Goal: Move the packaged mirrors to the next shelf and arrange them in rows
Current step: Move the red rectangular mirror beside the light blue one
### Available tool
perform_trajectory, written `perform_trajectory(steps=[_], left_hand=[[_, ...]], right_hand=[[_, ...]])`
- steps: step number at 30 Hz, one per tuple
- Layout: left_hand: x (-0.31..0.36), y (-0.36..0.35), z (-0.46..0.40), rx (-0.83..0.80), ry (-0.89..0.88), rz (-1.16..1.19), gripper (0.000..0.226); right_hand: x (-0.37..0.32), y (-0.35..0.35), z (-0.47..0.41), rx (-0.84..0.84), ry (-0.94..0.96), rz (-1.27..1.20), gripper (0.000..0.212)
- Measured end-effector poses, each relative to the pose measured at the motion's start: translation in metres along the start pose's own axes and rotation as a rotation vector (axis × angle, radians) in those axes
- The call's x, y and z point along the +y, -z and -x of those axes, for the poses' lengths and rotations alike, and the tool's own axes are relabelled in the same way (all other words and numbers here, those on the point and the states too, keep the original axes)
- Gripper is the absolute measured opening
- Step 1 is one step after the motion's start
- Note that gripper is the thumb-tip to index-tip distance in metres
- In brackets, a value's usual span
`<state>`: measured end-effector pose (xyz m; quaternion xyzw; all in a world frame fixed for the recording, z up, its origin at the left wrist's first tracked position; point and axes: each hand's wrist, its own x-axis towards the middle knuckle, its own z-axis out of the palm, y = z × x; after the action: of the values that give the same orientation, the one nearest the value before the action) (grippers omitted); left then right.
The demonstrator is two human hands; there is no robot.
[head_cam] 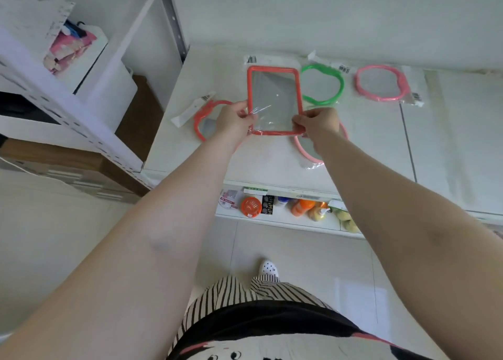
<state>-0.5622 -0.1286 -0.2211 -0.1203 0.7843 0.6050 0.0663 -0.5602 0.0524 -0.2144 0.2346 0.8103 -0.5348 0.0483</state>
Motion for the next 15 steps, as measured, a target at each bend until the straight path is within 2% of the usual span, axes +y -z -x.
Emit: perform_trajectory(steps=[7, 12, 15], left_hand=[[-0.023, -0.006, 0.056, -0.148, 0.050, 0.076, 0.040], [-0.051, -0.019, 0.100, -0.215, 0.028, 0.043, 0.042], [-0.062, -0.036, 0.126, -0.280, 0.034, 0.025, 0.042]], right_hand=[[0.038, 0.033, 0.073, 0.049, -0.037, -0.080, 0.023], [0.075, 0.055, 0.126, 0.078, -0.100, -0.077, 0.010], [0.102, 0.074, 0.155, 0.127, -0.144, -0.082, 0.019]])
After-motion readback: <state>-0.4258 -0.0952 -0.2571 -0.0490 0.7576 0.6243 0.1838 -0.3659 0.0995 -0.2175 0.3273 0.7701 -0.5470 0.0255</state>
